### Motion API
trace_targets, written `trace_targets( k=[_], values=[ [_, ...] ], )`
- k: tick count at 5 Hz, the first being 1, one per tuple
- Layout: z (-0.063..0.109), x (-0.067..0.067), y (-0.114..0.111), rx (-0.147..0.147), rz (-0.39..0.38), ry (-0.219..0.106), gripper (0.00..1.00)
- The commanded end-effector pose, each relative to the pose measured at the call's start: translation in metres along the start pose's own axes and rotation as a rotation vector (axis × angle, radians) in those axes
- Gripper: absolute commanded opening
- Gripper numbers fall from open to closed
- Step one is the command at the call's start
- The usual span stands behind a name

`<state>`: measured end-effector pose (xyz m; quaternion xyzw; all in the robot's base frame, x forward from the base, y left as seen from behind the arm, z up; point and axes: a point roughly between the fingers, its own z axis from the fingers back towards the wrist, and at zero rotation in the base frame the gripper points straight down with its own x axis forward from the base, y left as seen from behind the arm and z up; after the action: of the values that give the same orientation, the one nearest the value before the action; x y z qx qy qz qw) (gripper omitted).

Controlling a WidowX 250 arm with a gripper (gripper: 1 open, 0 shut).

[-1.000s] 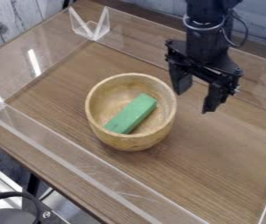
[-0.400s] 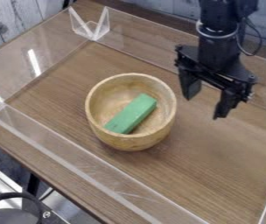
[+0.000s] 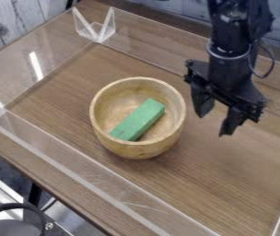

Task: Put the green block in the brown bowl

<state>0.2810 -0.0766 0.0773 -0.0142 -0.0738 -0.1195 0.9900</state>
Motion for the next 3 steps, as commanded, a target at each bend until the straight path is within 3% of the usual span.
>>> trace_targets(
  k=[1, 2, 3],
  values=[
    [0.0067, 0.0095, 0.0025, 0.010, 0.003, -0.064, 1.00],
    [0.0023, 0.0106, 0.0037, 0.014, -0.001, -0.072, 1.00],
    [0.0046, 0.0100, 0.0013, 0.038, -0.022, -0.085, 0.00]
  ],
)
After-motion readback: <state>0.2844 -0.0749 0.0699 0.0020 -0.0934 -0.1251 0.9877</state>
